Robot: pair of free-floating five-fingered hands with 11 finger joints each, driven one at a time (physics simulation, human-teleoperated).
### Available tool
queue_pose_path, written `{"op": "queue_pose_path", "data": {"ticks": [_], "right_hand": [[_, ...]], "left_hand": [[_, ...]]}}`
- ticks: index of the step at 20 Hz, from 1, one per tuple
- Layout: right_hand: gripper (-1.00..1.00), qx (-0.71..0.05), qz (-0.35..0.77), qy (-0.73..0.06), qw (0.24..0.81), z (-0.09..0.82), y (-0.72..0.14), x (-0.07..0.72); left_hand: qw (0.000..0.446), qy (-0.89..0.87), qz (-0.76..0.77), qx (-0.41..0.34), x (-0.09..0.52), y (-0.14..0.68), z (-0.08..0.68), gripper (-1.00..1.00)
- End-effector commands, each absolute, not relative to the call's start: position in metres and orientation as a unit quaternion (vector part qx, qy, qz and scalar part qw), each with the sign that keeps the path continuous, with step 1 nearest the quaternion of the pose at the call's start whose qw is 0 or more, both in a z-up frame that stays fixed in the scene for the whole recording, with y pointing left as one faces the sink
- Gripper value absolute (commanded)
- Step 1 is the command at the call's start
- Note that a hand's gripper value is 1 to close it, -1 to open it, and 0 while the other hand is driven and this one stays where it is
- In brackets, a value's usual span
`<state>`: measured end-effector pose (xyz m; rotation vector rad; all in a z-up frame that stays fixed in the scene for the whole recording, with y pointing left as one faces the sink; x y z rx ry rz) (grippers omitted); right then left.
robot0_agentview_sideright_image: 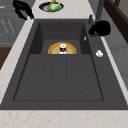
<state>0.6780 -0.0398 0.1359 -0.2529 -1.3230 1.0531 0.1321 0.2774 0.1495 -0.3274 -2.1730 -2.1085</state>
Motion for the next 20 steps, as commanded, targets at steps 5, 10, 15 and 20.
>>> {"op": "queue_pose_path", "data": {"ticks": [5, 10, 15, 20], "right_hand": [[-1.00, -0.124, 0.483, -0.566, 0.656, 0.163, -0.040, 0.680], [-1.00, -0.149, 0.522, -0.541, 0.642, 0.183, -0.039, 0.675], [-1.00, -0.183, 0.550, -0.505, 0.639, 0.180, -0.027, 0.669], [-1.00, -0.208, 0.574, -0.476, 0.633, 0.181, -0.016, 0.661]], "left_hand": [[0.048, -0.713, -0.692, -0.107, 0.132, 0.277, 0.149, 0.00], [0.048, -0.713, -0.692, -0.107, 0.132, 0.277, 0.149, 0.00], [0.048, -0.713, -0.692, -0.107, 0.132, 0.277, 0.149, 0.00], [0.048, -0.713, -0.692, -0.107, 0.132, 0.277, 0.149, 0.00]]}}
